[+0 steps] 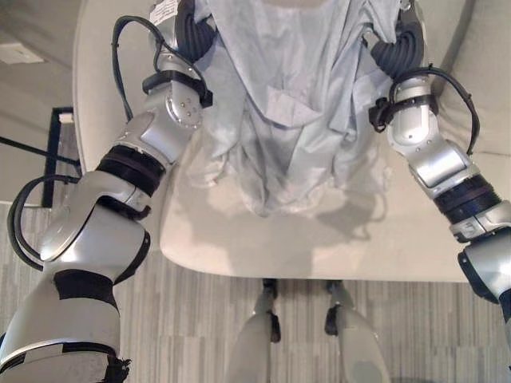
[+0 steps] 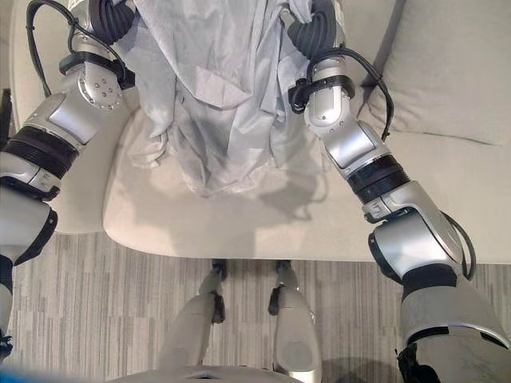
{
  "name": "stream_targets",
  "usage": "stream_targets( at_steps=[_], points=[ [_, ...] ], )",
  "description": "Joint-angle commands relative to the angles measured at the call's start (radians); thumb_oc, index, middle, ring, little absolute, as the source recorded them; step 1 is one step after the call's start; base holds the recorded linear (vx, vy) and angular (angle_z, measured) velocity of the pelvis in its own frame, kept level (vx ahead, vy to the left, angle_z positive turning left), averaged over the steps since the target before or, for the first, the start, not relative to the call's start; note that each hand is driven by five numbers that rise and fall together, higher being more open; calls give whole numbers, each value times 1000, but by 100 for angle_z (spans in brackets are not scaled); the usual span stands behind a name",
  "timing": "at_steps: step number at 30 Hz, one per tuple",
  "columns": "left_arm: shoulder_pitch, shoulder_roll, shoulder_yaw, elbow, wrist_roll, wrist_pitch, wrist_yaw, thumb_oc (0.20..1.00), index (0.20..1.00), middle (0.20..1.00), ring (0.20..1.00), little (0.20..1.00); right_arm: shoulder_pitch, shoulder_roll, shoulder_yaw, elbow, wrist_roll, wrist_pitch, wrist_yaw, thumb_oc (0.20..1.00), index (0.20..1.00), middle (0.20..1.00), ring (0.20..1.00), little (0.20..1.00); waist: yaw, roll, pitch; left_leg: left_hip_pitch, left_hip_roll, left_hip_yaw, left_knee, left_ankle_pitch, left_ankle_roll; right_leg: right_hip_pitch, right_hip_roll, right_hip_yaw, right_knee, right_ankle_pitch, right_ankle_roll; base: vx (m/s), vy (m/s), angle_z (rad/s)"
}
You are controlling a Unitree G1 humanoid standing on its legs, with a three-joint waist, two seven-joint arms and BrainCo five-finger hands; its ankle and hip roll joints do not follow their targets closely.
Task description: Hang the clothes on the sofa on the clothes rack.
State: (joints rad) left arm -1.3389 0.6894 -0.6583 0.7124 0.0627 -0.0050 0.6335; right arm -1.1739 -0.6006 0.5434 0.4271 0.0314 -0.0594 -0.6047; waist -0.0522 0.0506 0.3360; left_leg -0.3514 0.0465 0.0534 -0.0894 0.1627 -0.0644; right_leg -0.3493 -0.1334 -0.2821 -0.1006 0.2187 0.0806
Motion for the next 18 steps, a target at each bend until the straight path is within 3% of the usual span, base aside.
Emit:
stream_targets(
  at_steps=[1, 11, 18],
  points=[
    [-3, -45, 15, 42, 58, -25, 102, 200, 200, 200, 200, 200, 19, 24, -66, 5, -107, -17, -65, 200, 200, 200, 200, 200, 17, -16, -142, 79, -16, 59, 13, -84, -55, -6, -46, 31, 13, -53, 177, 105, -32, 10],
    [179, -28, 177, -150, 76, -38, 107, 200, 200, 200, 200, 200, 182, 36, -156, -105, -190, -3, -44, 200, 200, 200, 200, 200, 34, -22, -299, 218, 23, 81, 5, -118, -67, 153, -45, 3, 13, -131, 166, 73, -44, 6],
    [282, 6, 251, -225, 74, -47, 90, 200, 200, 200, 200, 200, 249, 32, -182, -135, -193, -8, -27, 200, 200, 200, 200, 200, 56, -29, -347, 292, 43, 85, 4, -134, -82, 250, -26, -25, 13, -171, 152, 27, -77, 3]
  ],
)
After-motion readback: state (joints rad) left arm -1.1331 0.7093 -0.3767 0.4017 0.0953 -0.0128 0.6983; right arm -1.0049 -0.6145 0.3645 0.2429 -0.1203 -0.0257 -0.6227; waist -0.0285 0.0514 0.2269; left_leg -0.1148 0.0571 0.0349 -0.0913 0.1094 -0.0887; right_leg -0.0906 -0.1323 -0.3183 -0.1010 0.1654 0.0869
